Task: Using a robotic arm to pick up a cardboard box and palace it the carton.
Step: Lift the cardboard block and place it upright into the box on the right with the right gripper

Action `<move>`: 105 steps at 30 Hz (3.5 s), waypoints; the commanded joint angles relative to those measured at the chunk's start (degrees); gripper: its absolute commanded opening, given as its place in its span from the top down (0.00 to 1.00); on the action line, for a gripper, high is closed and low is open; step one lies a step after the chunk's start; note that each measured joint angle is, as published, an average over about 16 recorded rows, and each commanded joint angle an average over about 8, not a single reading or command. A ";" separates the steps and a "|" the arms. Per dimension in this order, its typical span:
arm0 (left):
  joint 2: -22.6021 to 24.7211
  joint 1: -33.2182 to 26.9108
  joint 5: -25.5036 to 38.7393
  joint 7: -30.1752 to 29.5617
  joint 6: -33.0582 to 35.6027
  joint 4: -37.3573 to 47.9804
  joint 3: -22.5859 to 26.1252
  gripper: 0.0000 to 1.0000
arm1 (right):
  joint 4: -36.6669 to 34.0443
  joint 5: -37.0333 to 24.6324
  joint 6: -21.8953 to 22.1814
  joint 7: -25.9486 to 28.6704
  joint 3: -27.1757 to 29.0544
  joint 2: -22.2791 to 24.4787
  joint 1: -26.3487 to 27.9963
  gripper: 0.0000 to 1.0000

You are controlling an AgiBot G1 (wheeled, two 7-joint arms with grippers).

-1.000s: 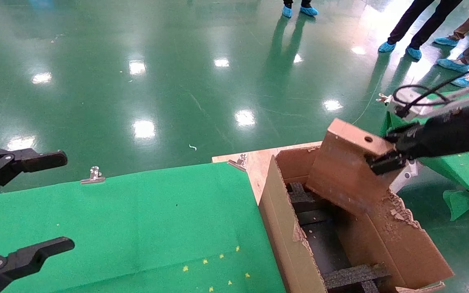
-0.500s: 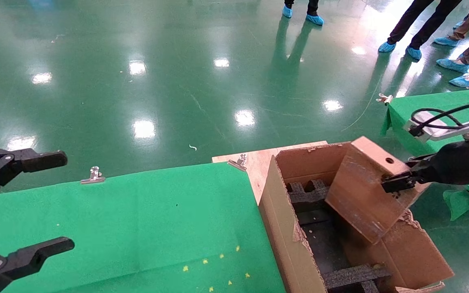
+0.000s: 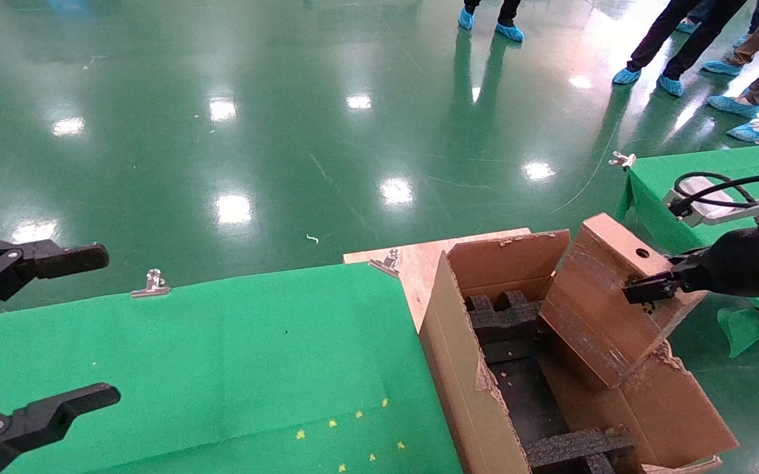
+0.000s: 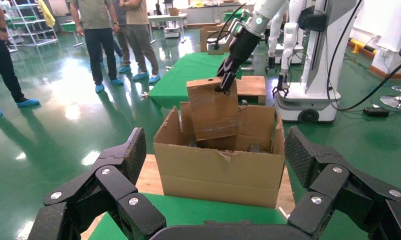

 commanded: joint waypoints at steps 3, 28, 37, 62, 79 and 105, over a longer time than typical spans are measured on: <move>0.00 0.00 0.00 0.00 0.00 0.00 0.00 0.00 | -0.65 0.02 -0.12 1.48 -0.05 -0.31 -0.03 1.00; 0.00 0.00 -0.01 0.00 0.00 0.00 0.01 0.00 | 13.33 -18.61 -0.77 41.30 -4.31 -1.08 -2.45 1.00; 0.00 0.00 -0.01 0.01 0.00 0.00 0.01 0.00 | 13.43 -18.67 0.07 42.28 -4.90 -1.40 -3.69 1.00; -0.01 0.00 -0.01 0.01 0.00 0.00 0.02 0.00 | 13.28 -23.69 12.26 46.61 -8.42 -3.30 -12.48 1.00; -0.01 -0.01 -0.01 0.01 -0.01 0.00 0.02 0.00 | 12.30 -28.18 17.46 51.48 -10.85 -6.04 -18.49 1.00; -0.01 -0.01 -0.02 0.01 -0.01 0.00 0.03 0.00 | 2.20 -23.84 20.43 51.46 -12.92 -13.01 -24.80 1.00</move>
